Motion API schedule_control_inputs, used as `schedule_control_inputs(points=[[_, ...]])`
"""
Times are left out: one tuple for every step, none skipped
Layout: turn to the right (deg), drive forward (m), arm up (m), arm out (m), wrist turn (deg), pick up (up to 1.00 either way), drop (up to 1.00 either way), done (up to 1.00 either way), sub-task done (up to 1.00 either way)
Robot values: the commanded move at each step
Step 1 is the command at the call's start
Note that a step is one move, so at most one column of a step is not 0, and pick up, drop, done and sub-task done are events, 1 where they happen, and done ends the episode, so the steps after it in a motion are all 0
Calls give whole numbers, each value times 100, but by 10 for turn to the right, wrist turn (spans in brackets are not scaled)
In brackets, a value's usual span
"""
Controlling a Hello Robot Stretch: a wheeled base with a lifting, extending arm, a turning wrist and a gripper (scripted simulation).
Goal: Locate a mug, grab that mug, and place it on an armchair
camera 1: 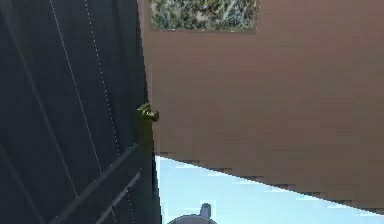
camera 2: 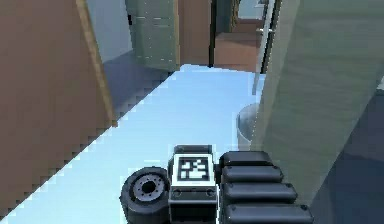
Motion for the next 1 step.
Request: schedule_control_inputs(points=[[180, 0, 0, 0, 0, 0, 0, 0, 0]])
